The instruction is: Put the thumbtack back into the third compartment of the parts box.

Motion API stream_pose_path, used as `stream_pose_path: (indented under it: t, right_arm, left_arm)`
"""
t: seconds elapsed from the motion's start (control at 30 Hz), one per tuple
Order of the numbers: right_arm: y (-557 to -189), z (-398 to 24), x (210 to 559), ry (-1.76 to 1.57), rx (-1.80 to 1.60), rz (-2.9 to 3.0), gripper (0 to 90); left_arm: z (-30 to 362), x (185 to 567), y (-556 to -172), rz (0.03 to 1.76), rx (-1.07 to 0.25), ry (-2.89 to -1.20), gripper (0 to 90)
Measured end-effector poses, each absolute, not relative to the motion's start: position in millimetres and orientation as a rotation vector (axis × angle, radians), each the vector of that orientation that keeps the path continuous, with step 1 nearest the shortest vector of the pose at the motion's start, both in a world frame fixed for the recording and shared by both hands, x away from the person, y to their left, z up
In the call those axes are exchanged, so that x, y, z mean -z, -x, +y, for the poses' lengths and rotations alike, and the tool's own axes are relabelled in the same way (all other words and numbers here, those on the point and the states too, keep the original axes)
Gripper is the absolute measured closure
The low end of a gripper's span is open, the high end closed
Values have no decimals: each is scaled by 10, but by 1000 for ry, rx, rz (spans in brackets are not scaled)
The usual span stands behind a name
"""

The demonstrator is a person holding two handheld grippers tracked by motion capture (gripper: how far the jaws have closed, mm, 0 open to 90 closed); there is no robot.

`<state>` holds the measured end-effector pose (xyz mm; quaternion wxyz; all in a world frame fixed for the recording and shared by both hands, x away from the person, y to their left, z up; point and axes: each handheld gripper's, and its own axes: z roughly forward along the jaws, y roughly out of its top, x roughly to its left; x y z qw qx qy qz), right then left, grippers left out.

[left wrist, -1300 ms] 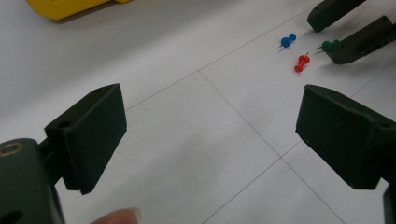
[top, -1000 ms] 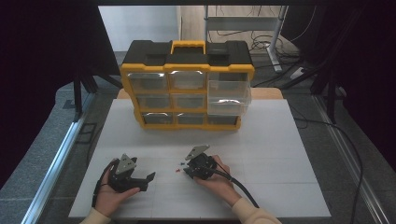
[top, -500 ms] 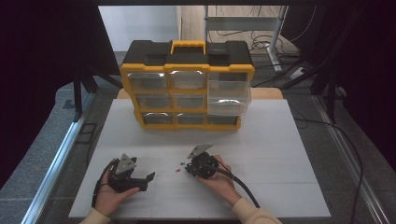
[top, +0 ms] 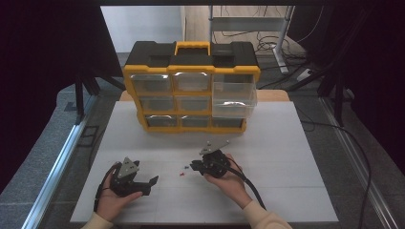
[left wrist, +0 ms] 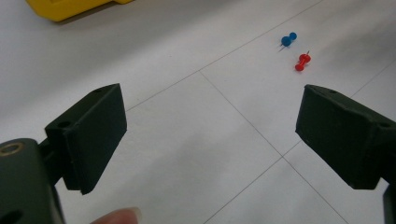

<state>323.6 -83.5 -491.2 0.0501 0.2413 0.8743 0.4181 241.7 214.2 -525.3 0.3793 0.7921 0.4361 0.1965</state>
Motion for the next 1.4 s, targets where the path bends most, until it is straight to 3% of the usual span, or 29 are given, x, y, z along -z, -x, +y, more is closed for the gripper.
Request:
stream_pose_path:
  t: [0.37, 1.4]
  right_arm:
    - [-3148, -943, 4521, -704, -1425, 2575, 825]
    - [-3008, -1025, 3900, -628, -1618, 2451, 825]
  left_arm:
    - [2142, 5254, -2419, 1112, -505, -2022, 93]
    - [2119, 5235, -2384, 1106, -518, -2027, 93]
